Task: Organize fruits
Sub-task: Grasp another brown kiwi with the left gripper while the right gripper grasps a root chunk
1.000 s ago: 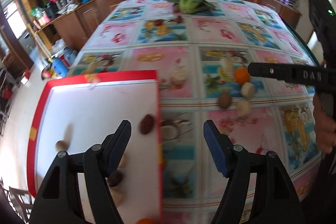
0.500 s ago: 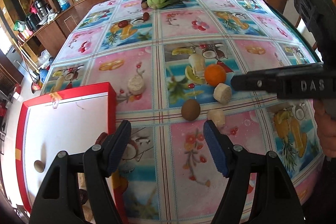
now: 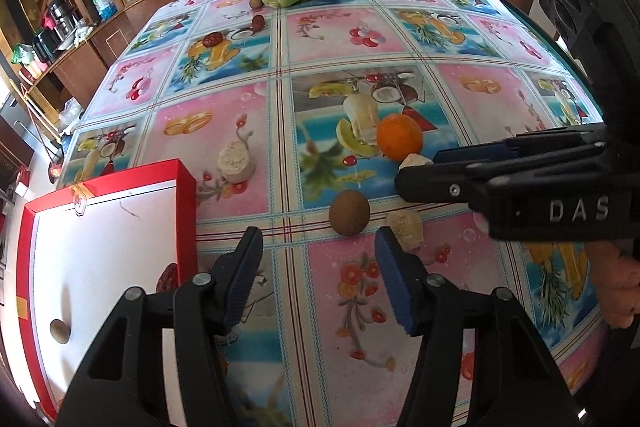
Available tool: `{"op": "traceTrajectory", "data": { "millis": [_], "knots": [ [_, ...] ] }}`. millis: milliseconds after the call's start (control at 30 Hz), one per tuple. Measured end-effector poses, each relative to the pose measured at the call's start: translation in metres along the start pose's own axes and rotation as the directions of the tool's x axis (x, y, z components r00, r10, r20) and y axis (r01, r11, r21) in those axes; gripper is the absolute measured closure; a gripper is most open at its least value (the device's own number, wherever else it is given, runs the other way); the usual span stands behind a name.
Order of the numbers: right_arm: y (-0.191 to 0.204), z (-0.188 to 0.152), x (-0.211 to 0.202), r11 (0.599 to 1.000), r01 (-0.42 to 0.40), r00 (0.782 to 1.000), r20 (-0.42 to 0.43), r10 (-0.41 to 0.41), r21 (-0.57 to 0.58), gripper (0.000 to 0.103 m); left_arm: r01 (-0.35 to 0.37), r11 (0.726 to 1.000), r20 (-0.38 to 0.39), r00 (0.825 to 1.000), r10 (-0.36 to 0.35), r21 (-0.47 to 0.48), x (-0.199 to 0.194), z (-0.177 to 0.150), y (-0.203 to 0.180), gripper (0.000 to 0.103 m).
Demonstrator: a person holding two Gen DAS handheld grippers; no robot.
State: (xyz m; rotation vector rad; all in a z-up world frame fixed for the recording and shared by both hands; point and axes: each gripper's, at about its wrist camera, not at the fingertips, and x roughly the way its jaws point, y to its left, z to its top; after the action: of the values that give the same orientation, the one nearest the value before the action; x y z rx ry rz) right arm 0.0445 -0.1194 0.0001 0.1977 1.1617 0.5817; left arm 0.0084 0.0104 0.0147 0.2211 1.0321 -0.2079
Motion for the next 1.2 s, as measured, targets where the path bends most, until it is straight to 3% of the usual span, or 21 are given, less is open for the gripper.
{"op": "traceTrajectory", "data": {
  "millis": [67, 567, 1033, 1200],
  "knots": [
    [0.003, 0.0, 0.003, 1.0, 0.009, 1.0, -0.002, -0.009, -0.015, 0.079, 0.004, 1.0, 0.0, 1.0, -0.004, 0.004, 0.001, 0.0, -0.001, 0.044],
    [-0.006, 0.001, -0.011, 1.0, 0.016, 1.0, 0.026, -0.017, 0.019, 0.079, 0.031, 0.999, 0.0, 1.0, -0.031, 0.015, 0.006, 0.008, -0.007, 0.052],
    [-0.006, 0.001, -0.008, 0.999, 0.025, 0.999, 0.021, -0.026, 0.036, 0.079, 0.086, 0.996, -0.018, 0.996, -0.086, -0.006, 0.022, 0.013, -0.005, 0.077],
    [-0.005, 0.002, -0.009, 0.999, 0.023, 0.999, 0.028, -0.024, 0.033, 0.079, 0.09, 0.996, -0.014, 0.996, -0.09, -0.006, 0.021, 0.012, -0.006, 0.078]
  ]
}}
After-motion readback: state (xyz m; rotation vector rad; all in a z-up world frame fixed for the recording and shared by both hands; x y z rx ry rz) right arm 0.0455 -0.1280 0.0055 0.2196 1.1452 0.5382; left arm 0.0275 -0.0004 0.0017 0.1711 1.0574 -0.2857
